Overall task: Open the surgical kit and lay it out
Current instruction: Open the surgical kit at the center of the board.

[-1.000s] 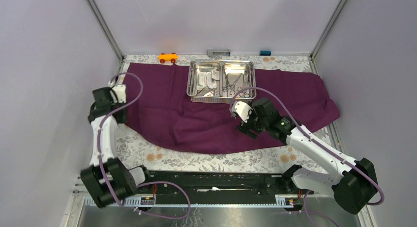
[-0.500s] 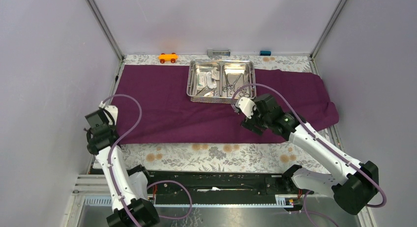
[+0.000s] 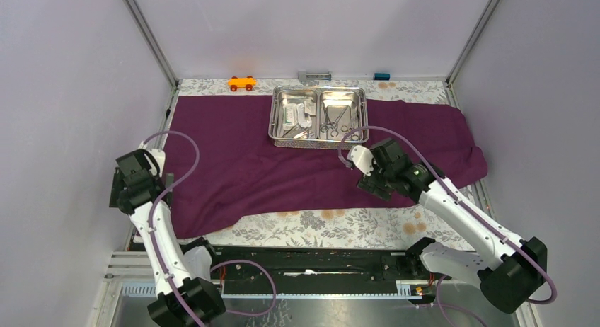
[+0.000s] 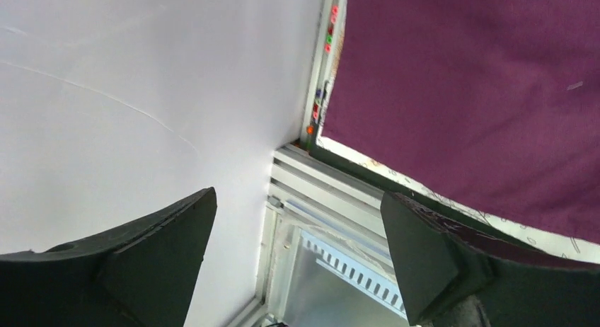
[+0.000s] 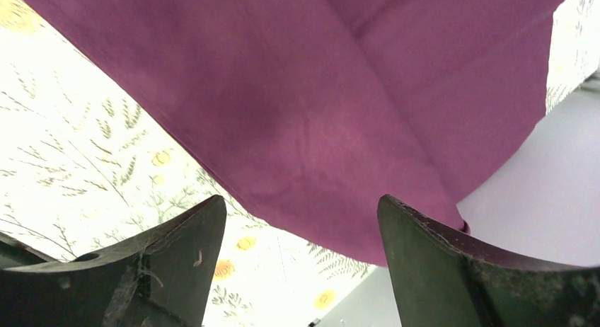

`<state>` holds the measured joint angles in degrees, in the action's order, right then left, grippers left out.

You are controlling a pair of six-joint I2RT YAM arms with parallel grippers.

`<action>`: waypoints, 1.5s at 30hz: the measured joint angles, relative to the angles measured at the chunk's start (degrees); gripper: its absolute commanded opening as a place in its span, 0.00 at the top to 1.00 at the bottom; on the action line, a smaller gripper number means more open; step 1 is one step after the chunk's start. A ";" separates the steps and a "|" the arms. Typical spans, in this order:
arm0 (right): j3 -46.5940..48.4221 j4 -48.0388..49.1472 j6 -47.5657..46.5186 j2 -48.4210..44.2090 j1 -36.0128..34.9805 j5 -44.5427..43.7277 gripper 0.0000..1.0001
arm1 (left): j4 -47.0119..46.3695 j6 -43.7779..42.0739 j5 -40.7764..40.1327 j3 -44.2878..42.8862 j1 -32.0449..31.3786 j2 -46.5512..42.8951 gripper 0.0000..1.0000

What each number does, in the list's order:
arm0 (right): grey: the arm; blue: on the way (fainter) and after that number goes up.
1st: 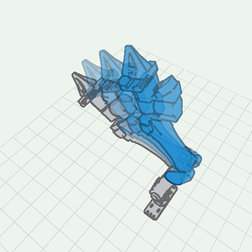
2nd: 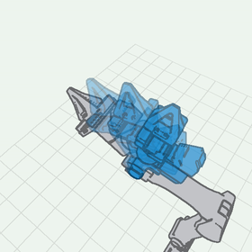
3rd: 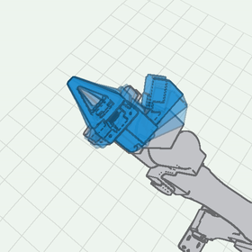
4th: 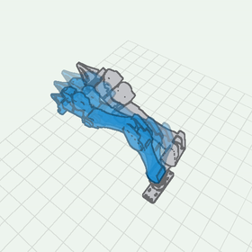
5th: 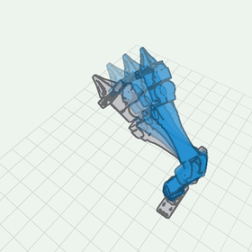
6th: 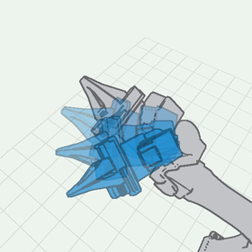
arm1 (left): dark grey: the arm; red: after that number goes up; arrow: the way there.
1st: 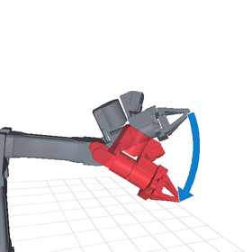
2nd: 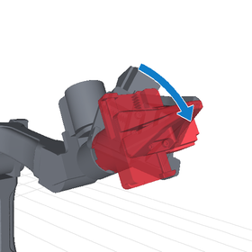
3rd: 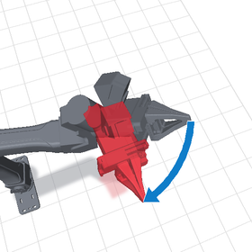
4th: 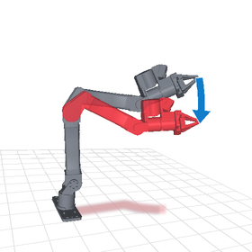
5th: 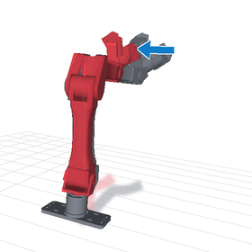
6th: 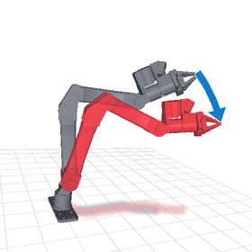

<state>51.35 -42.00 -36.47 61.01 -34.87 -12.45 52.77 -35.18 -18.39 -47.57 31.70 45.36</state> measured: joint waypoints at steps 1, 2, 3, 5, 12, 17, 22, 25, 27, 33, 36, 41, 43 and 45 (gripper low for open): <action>-0.02 -0.42 -0.28 -0.04 0.52 -0.37 0.15 | 0.13 0.09 0.33 -1.51 0.00 0.98 0.01; -0.07 -0.74 -0.74 -0.07 1.57 -0.50 0.15 | 0.09 0.13 0.83 -2.97 0.00 1.79 0.01; -0.13 -1.07 -1.20 -0.07 3.28 -0.37 0.15 | 0.11 0.35 1.77 -4.37 0.00 2.54 0.01; -0.22 -1.25 -2.21 0.22 7.98 0.00 0.15 | 0.09 0.81 4.50 -6.86 0.00 3.85 0.01; 0.35 1.60 -4.46 6.45 32.35 4.00 0.15 | -0.48 5.81 22.51 -12.11 -2.49 10.47 0.01; 4.11 4.46 -4.31 13.68 44.02 5.97 0.14 | -3.52 10.21 27.67 -12.09 -11.50 13.97 0.01; 9.38 7.28 -2.56 22.69 48.81 6.60 0.13 | -8.22 13.09 26.43 -12.04 -22.58 18.95 0.01; 11.87 8.48 -1.99 28.37 49.55 7.17 0.13 | -10.32 14.23 24.74 -11.93 -27.69 22.49 0.01; 13.35 8.94 -1.99 32.63 50.23 7.63 0.15 | -11.30 14.75 23.78 -11.91 -30.21 24.26 0.01; 14.69 8.70 -3.02 40.85 54.71 9.20 0.37 | -13.49 16.15 20.85 -11.87 -34.36 25.73 0.01; 13.00 8.28 -4.59 40.00 57.33 10.08 0.48 | -14.21 16.24 19.67 -11.82 -35.52 25.73 0.01; 5.46 7.28 -8.07 34.51 60.54 10.58 0.72 | -15.37 16.17 17.57 -11.52 -36.24 25.94 0.01; 2.45 6.75 -9.20 31.71 61.05 10.62 0.84 | -16.22 16.13 16.74 -11.19 -36.37 26.10 0.01; 0.33 6.32 -10.14 29.40 61.37 10.60 0.99 | -16.63 16.00 16.11 -10.86 -36.48 26.14 0.01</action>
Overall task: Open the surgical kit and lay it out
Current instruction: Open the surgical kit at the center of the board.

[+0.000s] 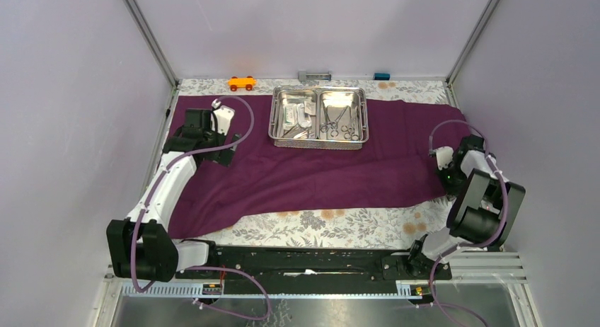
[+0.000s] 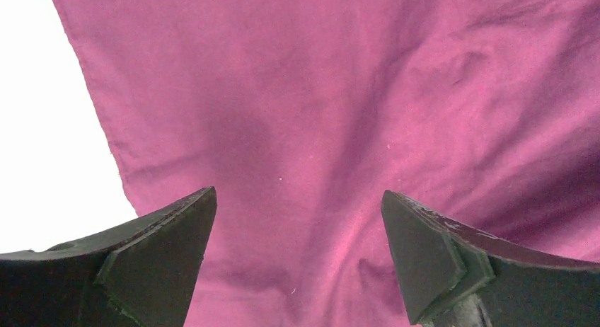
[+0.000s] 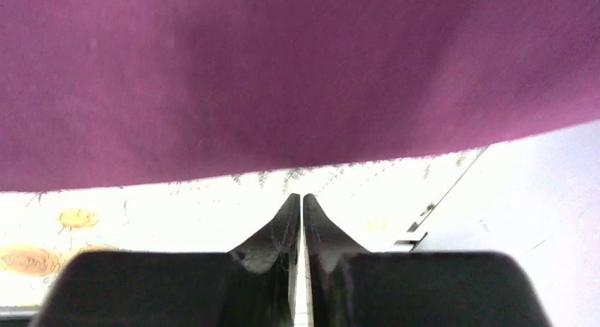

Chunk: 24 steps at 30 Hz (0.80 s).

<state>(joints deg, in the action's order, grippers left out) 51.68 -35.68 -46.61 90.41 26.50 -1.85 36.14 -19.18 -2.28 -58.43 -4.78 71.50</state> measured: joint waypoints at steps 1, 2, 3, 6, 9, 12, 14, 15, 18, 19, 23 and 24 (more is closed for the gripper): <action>-1.20 0.00 -0.26 -1.40 0.22 -0.02 1.00 | -0.09 -0.07 -0.24 0.09 -0.02 0.11 0.01; -2.25 -0.20 -0.68 -2.78 0.39 -0.13 1.00 | -0.17 -0.13 -0.50 0.09 -0.04 0.26 0.01; -3.98 -0.35 -1.03 -5.31 0.57 -0.28 1.00 | -0.35 -0.28 -0.76 0.17 -0.11 0.37 0.01; -5.73 -1.09 -1.46 -9.49 0.94 -1.07 1.00 | -1.14 -0.52 -1.27 0.90 -0.22 0.63 0.01; -5.88 -1.70 -1.51 -14.40 1.01 -1.55 0.80 | -1.36 -0.74 -1.60 1.27 -0.37 1.01 0.01; -3.76 -2.58 0.17 -17.49 1.05 0.17 0.49 | -1.66 -0.79 -1.68 1.31 -0.57 1.33 0.01; -0.83 -2.43 2.05 -17.57 1.05 2.60 0.33 | -1.99 -0.76 -1.70 1.31 -0.74 1.73 0.01; 0.81 -2.12 3.06 -17.20 1.05 3.74 0.27 | -2.08 -0.74 -1.75 1.31 -0.87 1.95 0.01; 4.50 0.28 6.34 -14.99 1.01 6.25 0.16 | -2.21 -0.70 -2.05 1.29 -1.36 2.58 0.01; 5.33 1.22 7.34 -13.90 0.96 6.78 0.13 | -2.21 -0.68 -2.14 1.27 -1.53 2.80 0.01; 6.95 5.25 11.08 -8.35 0.31 7.96 0.10 | -2.05 -0.22 -2.58 0.50 -1.97 3.93 0.01; 6.99 6.23 11.93 -6.64 -0.07 7.96 0.10 | -2.05 -0.13 -2.64 0.09 -1.99 4.39 0.01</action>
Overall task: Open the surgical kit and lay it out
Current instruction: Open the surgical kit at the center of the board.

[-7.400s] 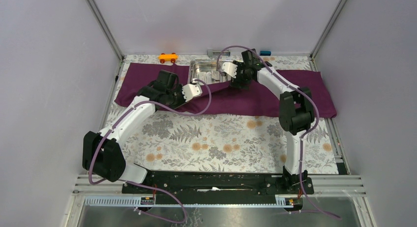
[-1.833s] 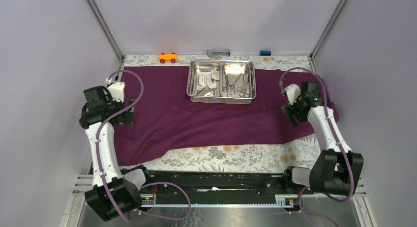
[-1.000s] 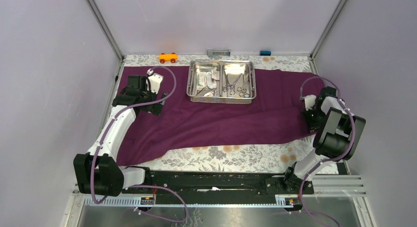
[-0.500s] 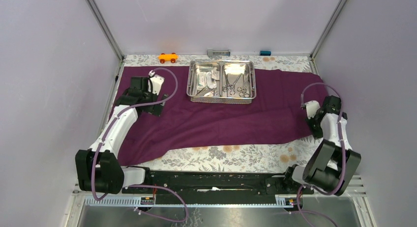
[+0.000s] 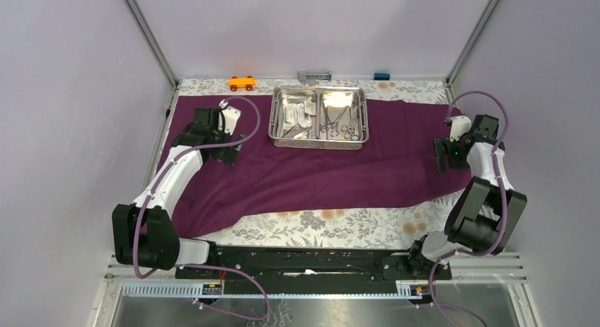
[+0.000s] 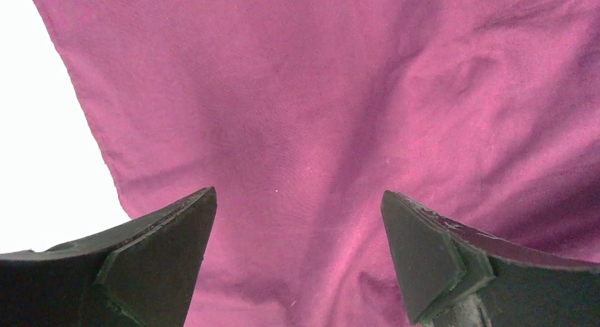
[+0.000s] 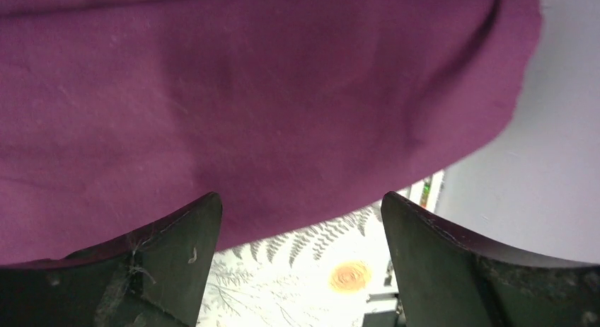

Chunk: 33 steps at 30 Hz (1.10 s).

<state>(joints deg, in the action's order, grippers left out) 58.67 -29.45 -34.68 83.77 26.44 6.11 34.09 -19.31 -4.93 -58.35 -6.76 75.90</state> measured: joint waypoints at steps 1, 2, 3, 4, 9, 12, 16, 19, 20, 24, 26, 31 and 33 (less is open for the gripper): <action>0.02 0.61 0.57 1.20 -0.33 0.00 0.10 | -0.02 0.13 -0.07 -0.37 -0.07 0.39 0.01; 0.02 1.29 1.16 2.62 -0.81 -0.02 0.10 | -0.07 0.24 -0.09 -0.66 -0.09 0.74 0.01; 0.02 1.92 1.64 3.80 -1.25 -0.02 0.10 | -0.13 0.31 -0.11 -0.92 -0.09 1.05 0.01; 0.02 2.62 2.08 5.07 -1.73 -0.11 0.10 | -0.33 0.31 -0.13 -0.96 -0.09 1.29 0.01; 0.04 5.92 2.82 10.16 -3.37 -1.68 0.13 | -0.74 0.04 -0.11 -0.96 -0.09 2.10 0.01; 0.09 7.30 2.34 13.33 -3.58 -2.89 0.26 | -1.20 -0.35 -0.17 -0.96 -0.09 2.12 0.01; 0.17 8.28 0.52 15.98 -3.54 -4.26 0.48 | -1.86 -0.59 -0.35 -0.96 -0.09 2.12 0.01; -0.26 8.66 -0.92 16.11 -3.39 -4.00 0.60 | -2.56 -0.81 -0.50 -0.96 -0.09 2.12 0.01; -0.61 8.76 -1.51 15.89 -3.41 -3.82 0.64 | -2.71 -0.98 -0.57 -0.96 -0.09 2.12 0.01; -3.96 9.42 -4.17 13.27 -2.97 -4.20 0.93 | -2.93 -1.75 -0.98 -0.96 -0.09 2.12 0.01; -5.90 8.48 -5.25 11.50 -2.67 -5.01 1.00 | -3.04 -2.05 -1.09 -0.96 -0.09 2.12 0.01; -9.62 2.19 -6.62 5.88 -2.23 -6.08 0.94 | -3.67 -2.97 -1.11 -0.92 -0.09 2.29 0.01; -10.29 0.22 -6.71 3.02 -2.12 -6.75 0.79 | -3.91 -3.15 -1.09 -0.92 -0.09 2.32 0.01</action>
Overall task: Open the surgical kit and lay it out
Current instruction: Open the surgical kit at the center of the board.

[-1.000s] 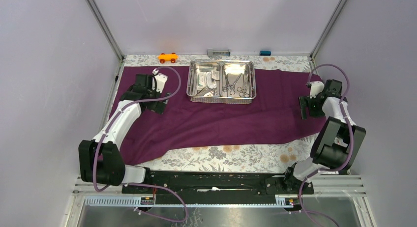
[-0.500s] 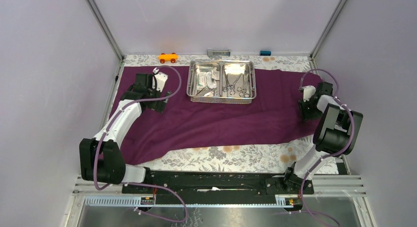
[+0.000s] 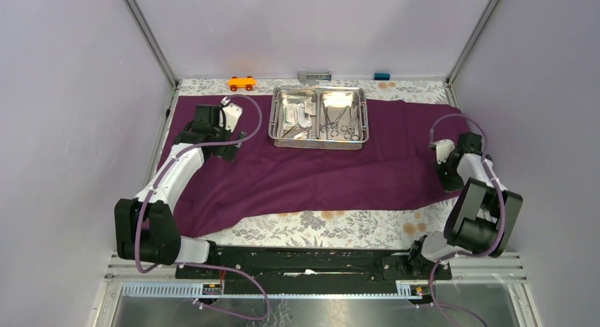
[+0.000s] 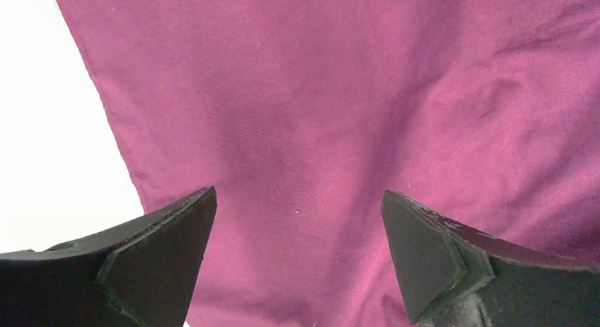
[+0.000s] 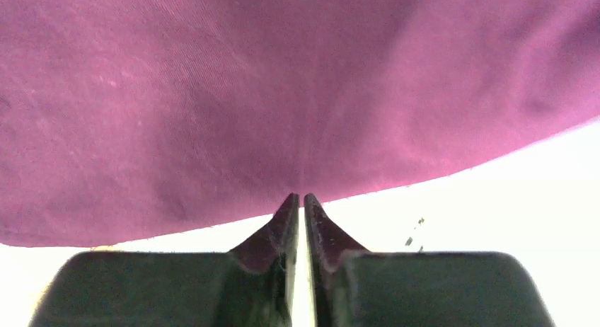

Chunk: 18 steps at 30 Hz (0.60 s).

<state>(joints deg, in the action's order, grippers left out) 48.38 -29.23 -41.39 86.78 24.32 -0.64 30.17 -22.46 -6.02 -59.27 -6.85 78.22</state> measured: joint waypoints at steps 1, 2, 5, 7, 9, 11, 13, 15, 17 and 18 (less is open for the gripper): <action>-0.24 -0.61 0.09 -1.57 0.11 -0.46 0.69 | -0.11 -0.04 0.00 0.02 0.00 0.02 0.01; -0.52 -0.90 -0.02 -3.61 0.22 -0.79 0.62 | -0.20 -0.04 0.02 0.02 0.00 0.09 0.01; -0.98 -0.63 0.24 -7.56 1.49 -1.36 0.45 | -0.50 -0.04 0.33 0.09 0.00 0.33 0.01; -1.03 0.13 0.81 -8.46 3.91 -1.18 0.36 | -0.87 -0.04 0.81 0.26 0.00 0.37 0.01; -1.03 0.87 1.64 -7.96 6.82 0.15 0.26 | -1.38 -0.02 1.33 0.46 0.00 0.44 0.01; -0.94 1.55 2.86 -6.60 9.70 1.95 0.21 | -1.66 -0.02 1.92 0.52 0.00 0.76 0.01; -0.63 2.43 4.28 -4.15 12.48 4.11 0.19 | -1.77 -0.02 2.49 0.55 0.00 1.20 0.01; -0.44 3.45 5.68 -1.62 14.25 5.90 0.18 | -2.05 0.00 3.02 0.66 0.00 1.57 0.01; -0.35 4.31 6.82 0.50 15.19 7.43 0.18 | -2.27 0.00 3.32 0.81 0.00 1.70 0.01; -0.17 4.50 7.39 1.57 15.67 8.24 0.18 | -2.60 0.00 3.48 0.90 0.00 1.73 0.01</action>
<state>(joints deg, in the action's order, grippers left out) 48.21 -24.73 -34.00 88.36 39.99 7.60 27.57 -22.46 -2.55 -58.37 -6.85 79.94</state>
